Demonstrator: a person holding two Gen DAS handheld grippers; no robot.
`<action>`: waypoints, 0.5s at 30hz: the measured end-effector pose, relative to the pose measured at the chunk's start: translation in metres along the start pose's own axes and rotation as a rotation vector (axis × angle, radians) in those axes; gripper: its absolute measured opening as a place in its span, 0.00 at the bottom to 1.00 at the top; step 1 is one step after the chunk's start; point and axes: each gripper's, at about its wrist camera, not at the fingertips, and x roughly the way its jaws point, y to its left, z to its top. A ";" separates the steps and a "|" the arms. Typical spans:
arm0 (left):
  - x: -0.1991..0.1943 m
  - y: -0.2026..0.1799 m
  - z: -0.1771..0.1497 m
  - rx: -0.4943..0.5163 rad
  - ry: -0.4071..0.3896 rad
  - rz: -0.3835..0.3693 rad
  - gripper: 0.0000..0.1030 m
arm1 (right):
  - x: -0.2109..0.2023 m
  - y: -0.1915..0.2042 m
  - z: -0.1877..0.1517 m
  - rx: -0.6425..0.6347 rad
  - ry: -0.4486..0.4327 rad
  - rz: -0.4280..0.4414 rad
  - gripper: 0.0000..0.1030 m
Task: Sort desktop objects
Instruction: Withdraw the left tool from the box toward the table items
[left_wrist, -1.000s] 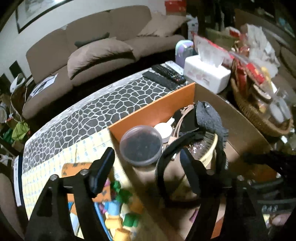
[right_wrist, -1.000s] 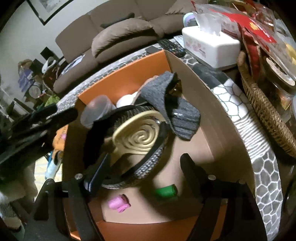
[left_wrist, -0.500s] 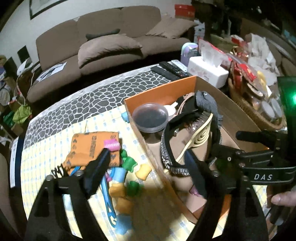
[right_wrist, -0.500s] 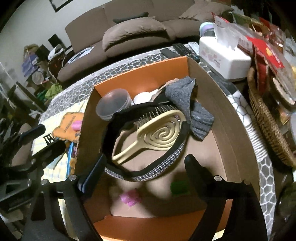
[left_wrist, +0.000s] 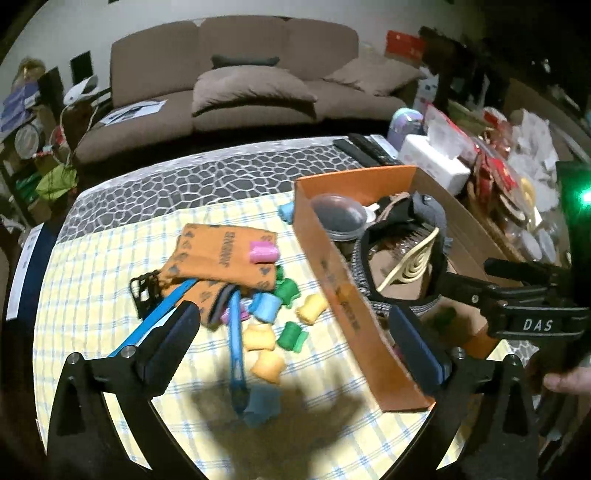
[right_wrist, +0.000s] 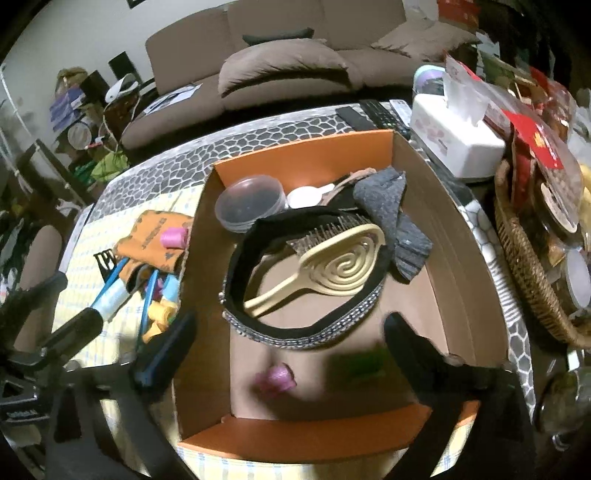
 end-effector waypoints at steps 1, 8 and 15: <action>-0.002 0.004 -0.003 -0.005 -0.003 0.003 1.00 | -0.001 0.003 0.000 -0.007 0.000 0.001 1.00; -0.014 0.028 -0.019 -0.047 -0.009 0.013 1.00 | 0.003 0.027 0.001 -0.058 0.016 -0.005 1.00; -0.023 0.058 -0.040 -0.081 -0.010 0.064 1.00 | 0.012 0.064 -0.005 -0.145 0.037 0.007 1.00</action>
